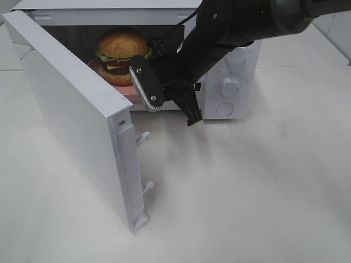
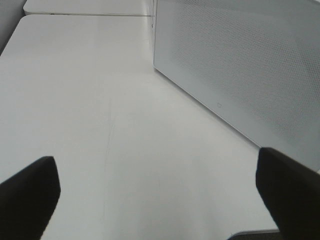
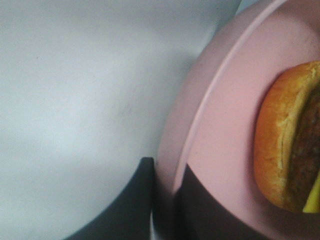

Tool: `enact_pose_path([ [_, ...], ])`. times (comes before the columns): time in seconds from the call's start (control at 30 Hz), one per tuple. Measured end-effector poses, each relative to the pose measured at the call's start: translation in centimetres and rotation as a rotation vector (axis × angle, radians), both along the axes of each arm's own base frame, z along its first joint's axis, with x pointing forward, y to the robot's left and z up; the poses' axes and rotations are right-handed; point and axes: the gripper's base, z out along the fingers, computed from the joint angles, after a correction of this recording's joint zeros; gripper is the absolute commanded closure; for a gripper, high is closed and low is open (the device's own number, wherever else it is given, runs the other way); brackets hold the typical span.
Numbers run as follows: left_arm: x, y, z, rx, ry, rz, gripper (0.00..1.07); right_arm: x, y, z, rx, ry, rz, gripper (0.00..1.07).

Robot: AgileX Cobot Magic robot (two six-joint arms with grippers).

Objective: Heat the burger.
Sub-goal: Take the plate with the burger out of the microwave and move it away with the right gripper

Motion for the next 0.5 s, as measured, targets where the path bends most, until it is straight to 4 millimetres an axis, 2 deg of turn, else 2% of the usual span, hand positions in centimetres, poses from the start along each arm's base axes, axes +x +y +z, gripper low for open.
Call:
enact_pose_path([
  [0.5,0.0,0.0,0.0,0.000,0.000,0.000,0.07,-3.2,-2.1,1.6,-0.024,-0.007,0.042,1.07],
])
